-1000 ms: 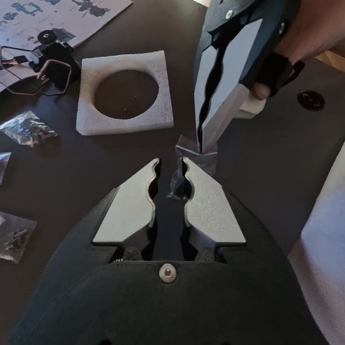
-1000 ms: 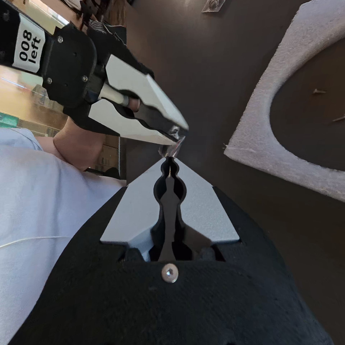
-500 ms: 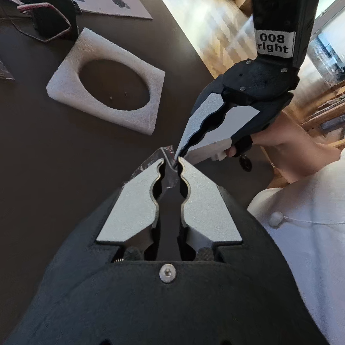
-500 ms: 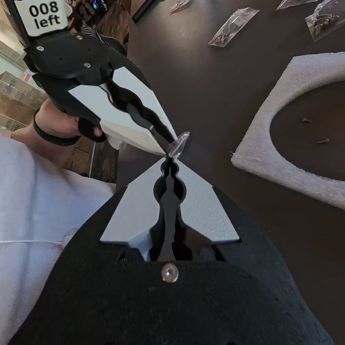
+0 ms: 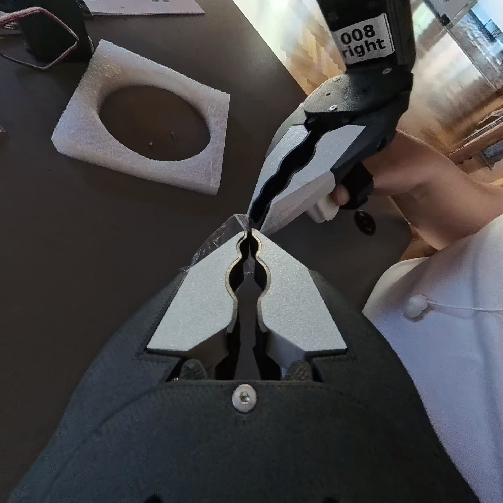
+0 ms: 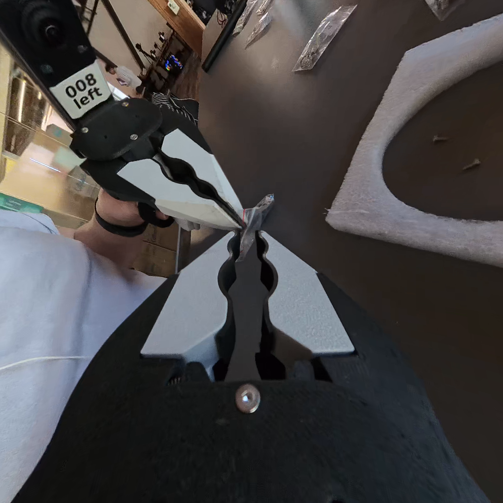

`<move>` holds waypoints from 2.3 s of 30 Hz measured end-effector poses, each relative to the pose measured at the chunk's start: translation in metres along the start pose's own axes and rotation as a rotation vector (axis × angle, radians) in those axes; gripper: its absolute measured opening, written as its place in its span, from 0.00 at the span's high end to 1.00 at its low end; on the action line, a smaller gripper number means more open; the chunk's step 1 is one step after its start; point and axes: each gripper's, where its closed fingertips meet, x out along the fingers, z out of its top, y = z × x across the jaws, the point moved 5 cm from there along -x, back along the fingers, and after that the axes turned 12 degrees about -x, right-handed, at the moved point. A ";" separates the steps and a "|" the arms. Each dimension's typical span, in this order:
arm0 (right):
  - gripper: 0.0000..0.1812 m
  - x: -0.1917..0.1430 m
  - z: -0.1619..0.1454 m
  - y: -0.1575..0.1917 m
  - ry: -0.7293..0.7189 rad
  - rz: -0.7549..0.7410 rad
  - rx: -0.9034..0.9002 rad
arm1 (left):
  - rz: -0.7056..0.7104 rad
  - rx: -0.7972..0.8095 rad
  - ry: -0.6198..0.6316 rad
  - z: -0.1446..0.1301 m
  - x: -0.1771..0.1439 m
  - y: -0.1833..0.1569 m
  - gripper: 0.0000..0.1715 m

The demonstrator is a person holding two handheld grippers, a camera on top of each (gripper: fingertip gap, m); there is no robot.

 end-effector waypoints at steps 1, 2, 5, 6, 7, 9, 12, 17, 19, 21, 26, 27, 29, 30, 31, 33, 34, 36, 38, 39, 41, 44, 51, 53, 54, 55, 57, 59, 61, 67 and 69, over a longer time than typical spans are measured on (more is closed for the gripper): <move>0.95 0.000 0.000 0.000 -0.004 0.008 0.010 | 0.005 0.006 0.000 0.000 0.000 0.000 1.00; 0.97 0.000 0.000 0.001 -0.005 0.021 0.014 | 0.006 0.012 0.003 0.000 0.000 0.000 1.00; 1.00 0.001 -0.002 0.002 0.018 0.048 0.008 | -0.003 0.015 0.020 -0.002 0.001 -0.001 1.00; 1.00 0.000 -0.002 0.000 0.027 0.029 0.000 | -0.003 0.014 0.025 -0.002 0.000 -0.001 1.00; 1.00 -0.001 -0.002 -0.002 0.030 0.008 -0.010 | 0.007 0.020 0.033 -0.002 0.000 0.000 1.00; 1.00 -0.002 -0.002 -0.002 0.032 0.010 0.005 | 0.030 0.036 0.051 -0.003 -0.001 0.001 1.00; 1.00 -0.003 -0.005 -0.012 0.066 -0.121 -0.033 | 0.112 0.046 0.085 -0.007 -0.002 0.008 1.00; 1.00 -0.002 -0.006 -0.009 0.059 -0.116 -0.031 | 0.096 -0.009 0.081 -0.007 -0.007 0.005 1.00; 1.00 -0.001 -0.005 -0.009 0.060 -0.136 -0.051 | 0.102 0.010 0.082 -0.005 -0.006 0.004 1.00; 1.00 0.000 -0.001 -0.006 0.026 -0.109 -0.030 | 0.092 0.019 0.071 -0.002 -0.006 -0.001 1.00; 0.88 0.003 0.003 0.000 0.019 -0.068 0.002 | 0.091 0.044 0.060 0.006 -0.008 -0.010 1.00; 0.90 0.003 0.004 0.002 0.021 -0.063 -0.003 | 0.093 0.044 0.062 0.007 -0.008 -0.011 1.00; 0.93 0.003 0.004 0.004 0.031 -0.070 -0.018 | 0.085 0.041 0.065 0.007 -0.008 -0.013 1.00; 0.94 0.004 0.004 0.006 0.036 -0.059 -0.021 | 0.083 0.041 0.066 0.007 -0.008 -0.014 1.00; 1.00 0.005 0.004 0.009 0.038 -0.029 -0.020 | 0.090 0.048 0.071 0.007 -0.007 -0.014 1.00; 1.00 0.004 0.002 0.007 0.045 -0.034 -0.007 | 0.118 0.073 0.080 0.006 -0.008 -0.011 1.00; 1.00 0.002 0.001 0.004 0.055 -0.054 -0.007 | 0.125 0.082 0.081 0.006 -0.009 -0.010 1.00; 1.00 -0.002 0.001 0.000 0.064 -0.083 -0.012 | 0.091 0.090 0.077 0.006 -0.010 -0.011 1.00; 1.00 -0.003 0.001 0.001 0.091 -0.084 -0.019 | 0.049 0.125 0.067 0.005 -0.009 -0.011 0.88; 1.00 -0.004 0.001 0.000 0.111 -0.094 -0.033 | 0.059 0.161 0.050 0.007 -0.008 -0.008 0.73; 1.00 -0.006 0.002 -0.002 0.138 -0.081 -0.040 | 0.090 0.289 0.038 0.008 -0.005 -0.001 0.57; 1.00 -0.007 0.006 -0.001 0.141 -0.015 0.026 | 0.163 0.543 0.071 0.008 0.007 0.001 0.48; 1.00 -0.012 0.016 0.000 0.171 -0.031 0.015 | 0.121 0.444 0.108 0.011 0.008 -0.006 0.61; 1.00 -0.014 0.020 0.003 0.159 -0.044 -0.012 | 0.038 0.300 0.122 0.012 -0.005 -0.011 0.68; 1.00 -0.015 0.022 0.004 0.155 -0.051 -0.021 | 0.009 0.299 0.092 0.013 -0.011 -0.015 0.72; 1.00 -0.016 0.024 0.005 0.151 -0.050 -0.022 | 0.014 0.342 0.049 0.015 -0.016 -0.017 0.70; 1.00 -0.018 0.026 0.009 0.141 -0.018 -0.003 | 0.063 0.500 -0.029 0.015 -0.019 -0.017 0.64; 1.00 -0.018 0.028 0.011 0.144 0.011 0.016 | 0.080 0.632 -0.073 0.013 -0.011 -0.017 0.62; 1.00 -0.018 0.029 0.012 0.170 0.018 0.018 | 0.066 0.691 -0.076 0.014 0.001 -0.016 0.58; 1.00 -0.024 0.030 0.010 0.270 -0.054 -0.016 | 0.002 0.766 -0.087 0.018 0.020 -0.022 0.73; 1.00 -0.030 0.028 0.007 0.313 -0.107 -0.027 | -0.010 0.758 -0.096 0.020 0.020 -0.023 0.85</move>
